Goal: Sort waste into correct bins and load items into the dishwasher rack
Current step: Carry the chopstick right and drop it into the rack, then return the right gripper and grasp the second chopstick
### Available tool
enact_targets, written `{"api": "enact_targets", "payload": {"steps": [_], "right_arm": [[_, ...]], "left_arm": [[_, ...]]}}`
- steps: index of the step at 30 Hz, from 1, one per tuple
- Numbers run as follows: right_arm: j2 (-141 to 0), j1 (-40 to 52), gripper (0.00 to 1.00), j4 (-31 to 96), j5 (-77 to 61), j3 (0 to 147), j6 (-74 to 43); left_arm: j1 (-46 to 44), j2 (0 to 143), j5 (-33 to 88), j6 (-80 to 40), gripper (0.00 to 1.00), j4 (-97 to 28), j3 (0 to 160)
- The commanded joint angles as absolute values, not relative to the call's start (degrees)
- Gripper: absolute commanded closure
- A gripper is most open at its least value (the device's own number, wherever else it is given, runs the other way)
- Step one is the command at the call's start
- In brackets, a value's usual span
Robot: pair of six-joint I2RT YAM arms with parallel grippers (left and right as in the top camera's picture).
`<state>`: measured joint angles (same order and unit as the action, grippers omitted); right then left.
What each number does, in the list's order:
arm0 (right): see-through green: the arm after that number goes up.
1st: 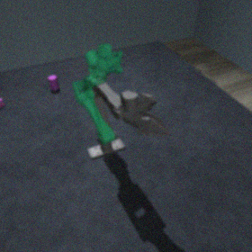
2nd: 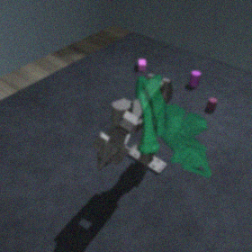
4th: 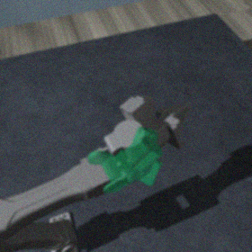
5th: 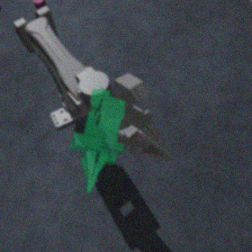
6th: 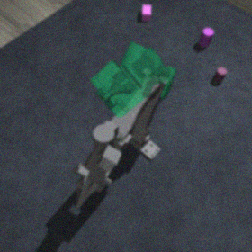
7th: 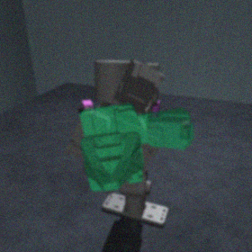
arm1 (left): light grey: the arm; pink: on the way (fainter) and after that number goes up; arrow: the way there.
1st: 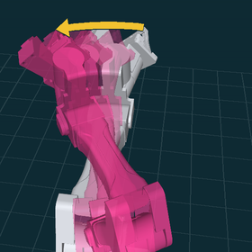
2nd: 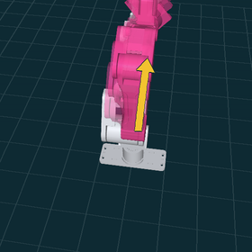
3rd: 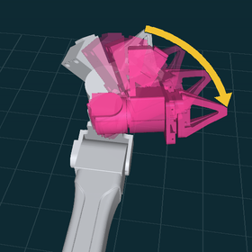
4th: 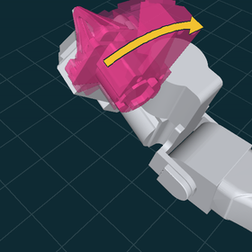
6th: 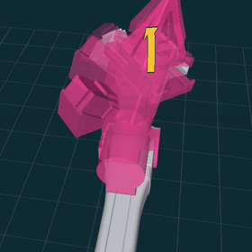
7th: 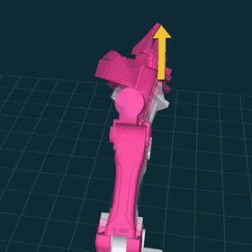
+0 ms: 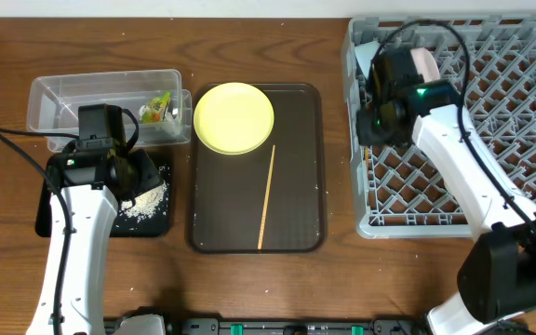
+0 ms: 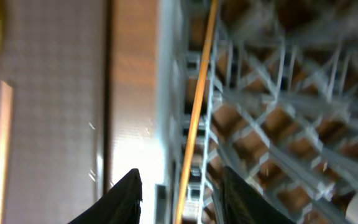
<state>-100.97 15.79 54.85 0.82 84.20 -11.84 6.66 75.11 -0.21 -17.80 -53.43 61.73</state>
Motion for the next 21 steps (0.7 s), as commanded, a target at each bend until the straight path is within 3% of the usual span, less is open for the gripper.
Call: {"api": "enact_targets", "payload": {"steps": [1, 6, 9, 21], "right_arm": [[-98.54, 18.9, 0.6, 51.31, -4.16, 87.11, -11.68], [-99.44, 24.49, 0.57, 48.34, -7.18, 86.83, -13.37], [-101.19, 28.47, 0.5, 48.34, -5.82, 86.78, -17.21], [-113.67, 42.5, 0.46, 47.99, -5.8, 86.78, -24.97]], "left_arm": [[6.79, 74.85, -0.67, -17.93, 0.42, -53.52, 62.11], [6.79, 74.85, -0.67, -17.93, 0.42, -53.54, 62.11], [6.79, 74.85, -0.67, -17.93, 0.42, -53.52, 62.11], [6.79, 74.85, -0.67, -17.93, 0.42, -53.54, 62.11]]}}
